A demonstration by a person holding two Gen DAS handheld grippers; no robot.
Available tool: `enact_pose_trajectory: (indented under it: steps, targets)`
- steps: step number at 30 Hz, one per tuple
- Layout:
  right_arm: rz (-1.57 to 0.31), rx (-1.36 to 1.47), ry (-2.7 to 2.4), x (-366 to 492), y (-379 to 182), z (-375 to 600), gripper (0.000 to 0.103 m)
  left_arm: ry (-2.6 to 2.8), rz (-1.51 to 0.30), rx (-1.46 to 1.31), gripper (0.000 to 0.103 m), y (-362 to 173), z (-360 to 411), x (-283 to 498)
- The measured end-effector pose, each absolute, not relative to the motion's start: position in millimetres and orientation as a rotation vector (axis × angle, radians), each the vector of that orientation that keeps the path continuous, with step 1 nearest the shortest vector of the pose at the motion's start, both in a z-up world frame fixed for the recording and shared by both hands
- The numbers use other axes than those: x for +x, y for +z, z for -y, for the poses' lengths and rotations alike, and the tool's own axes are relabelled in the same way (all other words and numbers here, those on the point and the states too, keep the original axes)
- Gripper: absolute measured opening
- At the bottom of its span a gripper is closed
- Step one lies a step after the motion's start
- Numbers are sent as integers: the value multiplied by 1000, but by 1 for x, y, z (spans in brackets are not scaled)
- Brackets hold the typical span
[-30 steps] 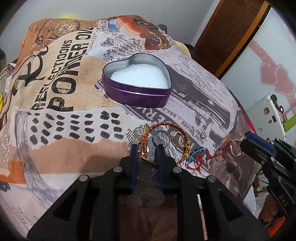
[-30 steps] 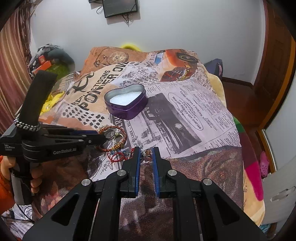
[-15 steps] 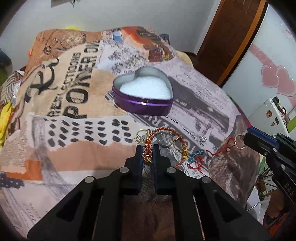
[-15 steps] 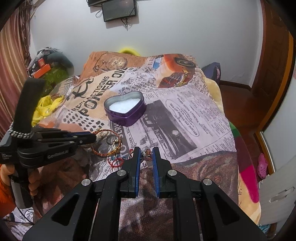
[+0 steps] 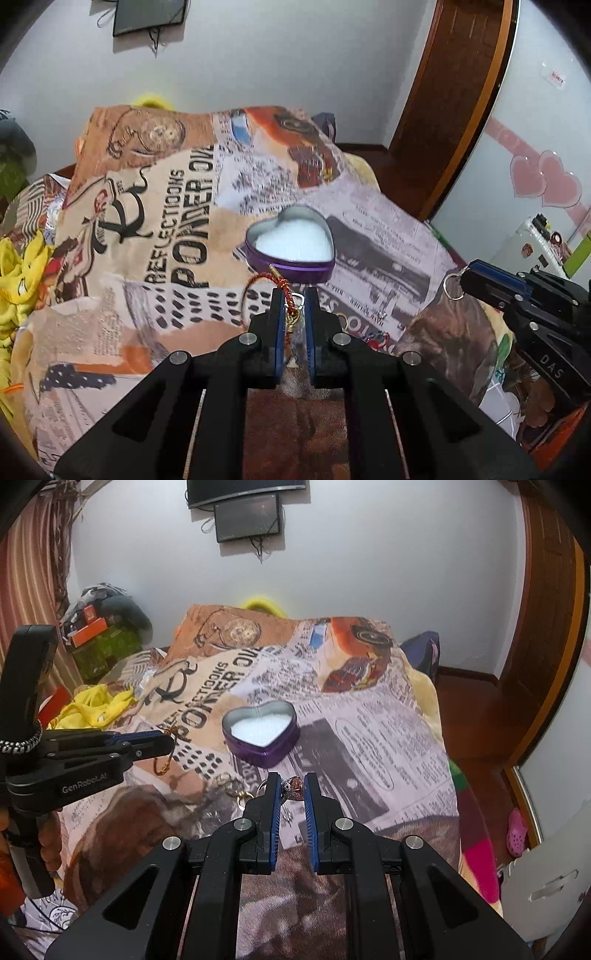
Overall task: Organize jewelry
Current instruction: 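Carry bracelet and ring into the heart tin and open both tools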
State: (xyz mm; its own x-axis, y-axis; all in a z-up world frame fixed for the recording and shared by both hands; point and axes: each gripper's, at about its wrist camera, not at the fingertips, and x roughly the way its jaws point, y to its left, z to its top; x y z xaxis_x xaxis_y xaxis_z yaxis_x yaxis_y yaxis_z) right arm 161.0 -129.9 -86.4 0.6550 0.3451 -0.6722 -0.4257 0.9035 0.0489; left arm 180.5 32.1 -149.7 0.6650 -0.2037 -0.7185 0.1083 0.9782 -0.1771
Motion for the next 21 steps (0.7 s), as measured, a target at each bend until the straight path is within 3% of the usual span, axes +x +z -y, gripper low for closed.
enact_pose_trajectory:
  steps: [1,21]
  targets:
    - [-731,-118,440,161,-85,129,11,-176,-816,-123,9,-147,-33,179]
    - [-709,-142,461,189,-91,106,11,-203,-727,-114,9,-123,-41,206]
